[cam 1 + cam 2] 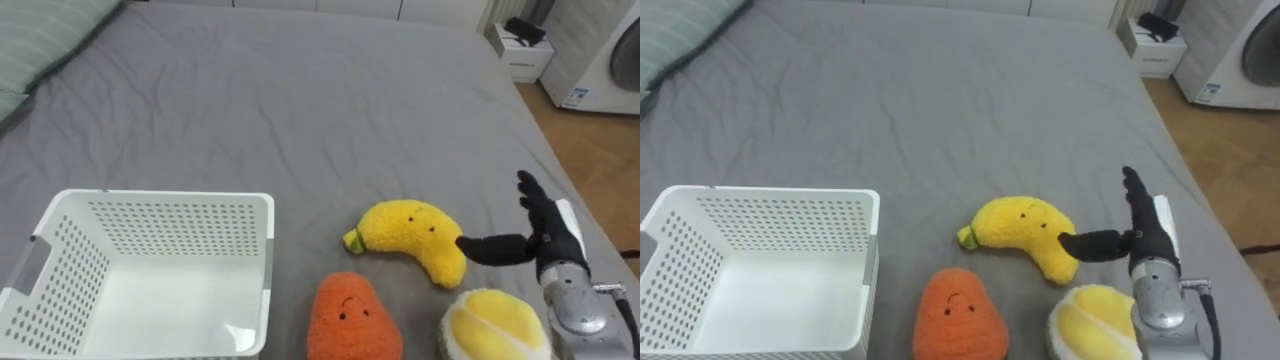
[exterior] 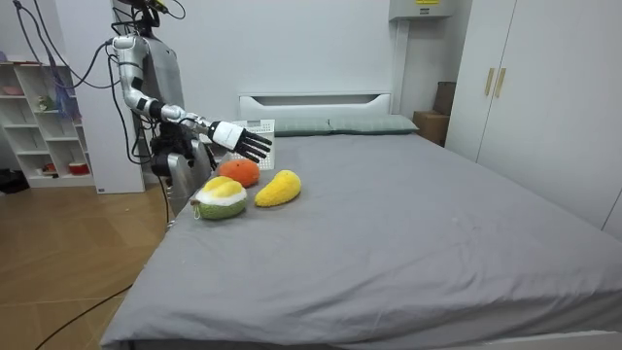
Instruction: Collect toys from the bed
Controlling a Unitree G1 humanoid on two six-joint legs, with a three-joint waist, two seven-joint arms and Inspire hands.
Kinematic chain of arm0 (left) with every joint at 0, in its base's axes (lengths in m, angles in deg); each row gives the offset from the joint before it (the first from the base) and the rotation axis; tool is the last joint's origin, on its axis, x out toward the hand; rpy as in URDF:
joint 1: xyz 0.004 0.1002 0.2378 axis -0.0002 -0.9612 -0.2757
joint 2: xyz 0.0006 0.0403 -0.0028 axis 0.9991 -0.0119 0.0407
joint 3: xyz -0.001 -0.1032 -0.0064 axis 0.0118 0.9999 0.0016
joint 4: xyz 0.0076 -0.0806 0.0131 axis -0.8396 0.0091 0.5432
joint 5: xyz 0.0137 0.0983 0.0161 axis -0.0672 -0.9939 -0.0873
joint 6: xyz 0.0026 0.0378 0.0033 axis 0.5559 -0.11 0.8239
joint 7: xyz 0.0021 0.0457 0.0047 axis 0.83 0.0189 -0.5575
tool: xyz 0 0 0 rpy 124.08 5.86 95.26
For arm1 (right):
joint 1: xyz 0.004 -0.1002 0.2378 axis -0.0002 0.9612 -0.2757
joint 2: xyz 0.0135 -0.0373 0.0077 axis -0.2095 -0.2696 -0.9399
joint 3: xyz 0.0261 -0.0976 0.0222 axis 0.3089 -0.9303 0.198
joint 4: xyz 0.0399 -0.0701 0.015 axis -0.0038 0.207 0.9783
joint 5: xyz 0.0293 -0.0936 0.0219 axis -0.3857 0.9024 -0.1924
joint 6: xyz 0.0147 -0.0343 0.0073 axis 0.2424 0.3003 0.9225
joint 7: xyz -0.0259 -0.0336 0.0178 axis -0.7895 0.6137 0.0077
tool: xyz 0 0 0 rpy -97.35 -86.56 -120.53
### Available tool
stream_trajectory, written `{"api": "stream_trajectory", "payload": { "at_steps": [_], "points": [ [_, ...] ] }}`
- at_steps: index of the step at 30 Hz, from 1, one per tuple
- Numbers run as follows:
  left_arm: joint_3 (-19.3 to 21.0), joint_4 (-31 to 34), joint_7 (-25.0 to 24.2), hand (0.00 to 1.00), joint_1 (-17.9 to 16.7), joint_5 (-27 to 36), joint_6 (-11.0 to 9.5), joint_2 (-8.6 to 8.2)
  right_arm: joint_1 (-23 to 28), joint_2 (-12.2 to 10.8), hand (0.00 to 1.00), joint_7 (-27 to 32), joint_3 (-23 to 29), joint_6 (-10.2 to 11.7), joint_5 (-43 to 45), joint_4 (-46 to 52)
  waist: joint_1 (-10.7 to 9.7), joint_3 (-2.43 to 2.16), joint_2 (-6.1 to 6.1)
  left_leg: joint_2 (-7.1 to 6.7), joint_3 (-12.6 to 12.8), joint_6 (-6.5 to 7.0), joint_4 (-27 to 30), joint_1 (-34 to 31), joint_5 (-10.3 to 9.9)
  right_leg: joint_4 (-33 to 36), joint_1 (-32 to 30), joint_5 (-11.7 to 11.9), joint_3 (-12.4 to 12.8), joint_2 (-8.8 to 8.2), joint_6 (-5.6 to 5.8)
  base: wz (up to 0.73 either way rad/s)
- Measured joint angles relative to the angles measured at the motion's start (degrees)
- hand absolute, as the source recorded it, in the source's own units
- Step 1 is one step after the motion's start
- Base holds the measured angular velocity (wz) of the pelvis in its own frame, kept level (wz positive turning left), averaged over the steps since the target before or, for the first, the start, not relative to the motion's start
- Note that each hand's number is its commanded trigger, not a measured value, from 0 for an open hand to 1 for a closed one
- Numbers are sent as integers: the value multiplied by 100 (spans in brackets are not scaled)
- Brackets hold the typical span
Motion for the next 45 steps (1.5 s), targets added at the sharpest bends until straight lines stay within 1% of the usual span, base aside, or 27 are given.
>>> {"api": "stream_trajectory", "payload": {
  "at_steps": [3,6,9,13,16,17,18,26,29,32,38,39,40,41,42,43,44,45],
  "points": [
    [-9,-2,0,0,0,0,35,0,12,1,0,-199,-80,-87,121,-325,3,1,-32,-5,-46,0,-2,0,0,-6,26,0,-35,-3,0,8],
    [-10,-8,0,0,3,4,76,1,31,0,0,-460,-152,-203,288,-742,2,10,-50,-9,-50,0,7,-6,0,-4,27,0,-35,-7,0,0],
    [-13,-7,-4,0,5,12,109,8,52,0,0,-651,-170,-289,292,-868,3,24,-64,-13,-50,1,5,-15,0,0,10,-1,-28,-8,0,0],
    [-12,-7,-16,0,92,11,117,26,51,0,0,-733,-250,-290,336,-1180,20,22,-110,-13,-50,0,6,-23,0,-10,7,-1,-35,-8,0,0],
    [-16,-5,-17,0,172,12,128,24,44,-13,0,-783,-351,-259,678,-1360,59,25,-121,-13,-54,0,-3,-27,0,-34,9,0,-36,-6,0,0],
    [-19,-5,-17,0,229,12,128,24,33,-15,0,-775,-373,-226,829,-1541,83,10,-137,-14,-59,0,-6,-26,0,-61,25,2,-35,-2,-1,0],
    [-59,-5,-17,0,286,14,127,22,31,-15,0,-774,-372,-209,977,-1691,137,5,-147,-14,-62,0,-10,-25,0,-69,29,6,-36,0,-1,0],
    [-85,-9,-62,0,287,14,170,25,13,-14,0,-845,-369,-225,1460,-1717,151,7,-131,-15,-70,0,-10,-35,0,-74,28,7,-53,-2,0,0],
    [-121,-16,-85,0,287,14,211,28,-65,-13,0,-1000,-367,-331,1820,-1715,135,6,-128,-16,-70,0,-10,-35,0,-73,30,7,-56,-3,0,0],
    [-130,-17,-96,0,286,10,264,28,-81,-12,0,-1115,-365,-340,2079,-1712,139,8,-125,-17,-72,0,-10,-36,0,-74,30,7,-62,-4,0,0],
    [-67,-8,-253,0,308,11,322,36,-165,5,0,-1394,-364,-447,2139,-1764,153,7,-127,-16,-81,0,-4,-21,0,-74,26,7,-66,-5,0,0],
    [-68,-7,-258,0,326,11,323,37,-172,14,2,-1444,-364,-460,2174,-1777,156,7,-131,-16,-91,0,-4,-17,0,-75,21,7,-77,-5,0,3],
    [-68,-7,-258,0,336,11,324,39,-173,14,27,-1469,-365,-463,2234,-1777,159,6,-134,-15,-92,0,-4,-17,0,-75,19,6,-79,-5,0,0],
    [-69,-6,-258,0,355,11,327,39,-175,14,63,-1507,-369,-471,2332,-1781,164,7,-136,-15,-93,-1,-4,-18,0,-76,19,7,-80,-5,0,0],
    [-69,-6,-257,0,369,11,337,39,-179,14,75,-1521,-370,-507,2380,-1816,168,7,-136,-15,-93,-1,-5,-17,0,-77,19,7,-81,-4,0,0],
    [-69,-4,-257,0,376,11,347,40,-184,14,83,-1525,-370,-522,2415,-1837,171,7,-137,-15,-93,-1,-5,-17,0,-77,17,6,-81,-4,0,0],
    [-70,5,-257,0,391,14,374,40,-187,14,100,-1525,-371,-560,2475,-1874,183,6,-143,-15,-93,-1,-6,-18,0,-78,15,7,-81,-3,0,0],
    [-72,9,-256,0,394,13,376,41,-193,14,100,-1524,-371,-578,2506,-1897,189,5,-147,-15,-93,-1,-6,-17,0,-78,15,7,-80,-3,0,0]
  ]
}}
